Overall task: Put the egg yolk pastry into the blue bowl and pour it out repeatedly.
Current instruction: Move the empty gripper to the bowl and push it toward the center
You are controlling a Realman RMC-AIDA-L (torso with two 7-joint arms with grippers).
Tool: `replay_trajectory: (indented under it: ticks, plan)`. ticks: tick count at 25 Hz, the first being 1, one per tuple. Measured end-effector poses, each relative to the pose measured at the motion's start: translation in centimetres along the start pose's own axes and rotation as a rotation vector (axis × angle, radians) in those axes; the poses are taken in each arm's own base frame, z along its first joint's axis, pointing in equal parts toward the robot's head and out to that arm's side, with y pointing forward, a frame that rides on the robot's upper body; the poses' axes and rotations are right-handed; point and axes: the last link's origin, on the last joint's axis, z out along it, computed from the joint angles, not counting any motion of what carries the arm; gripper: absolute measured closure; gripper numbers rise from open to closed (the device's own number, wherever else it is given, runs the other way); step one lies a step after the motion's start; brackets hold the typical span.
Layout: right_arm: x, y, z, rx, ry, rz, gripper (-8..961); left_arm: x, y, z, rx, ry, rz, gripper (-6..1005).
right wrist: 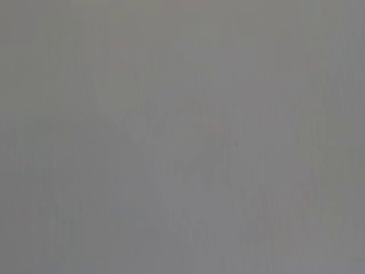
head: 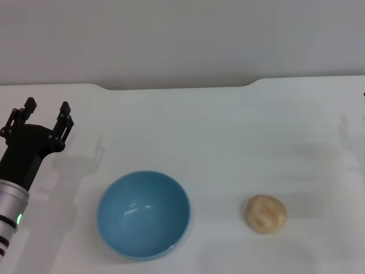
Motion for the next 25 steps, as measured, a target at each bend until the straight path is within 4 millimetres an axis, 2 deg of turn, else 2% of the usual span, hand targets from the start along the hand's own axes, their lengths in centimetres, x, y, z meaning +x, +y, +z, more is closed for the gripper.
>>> replay_trajectory:
  ticks: [15, 19, 25]
  plan:
    - [0.1, 0.1, 0.0, -0.001, 0.003, 0.003, 448, 0.2, -0.1, 0.5, 0.001, 0.001, -0.029, 348]
    - [0.0, 0.1, 0.0, -0.001, 0.002, 0.002, 448, 0.9, -0.5, 2.2, 0.007, 0.004, -0.092, 349]
    - [0.1, 0.1, 0.0, -0.001, 0.002, 0.003, 449, 1.6, 0.2, 7.0, -0.051, -0.080, -0.087, 351]
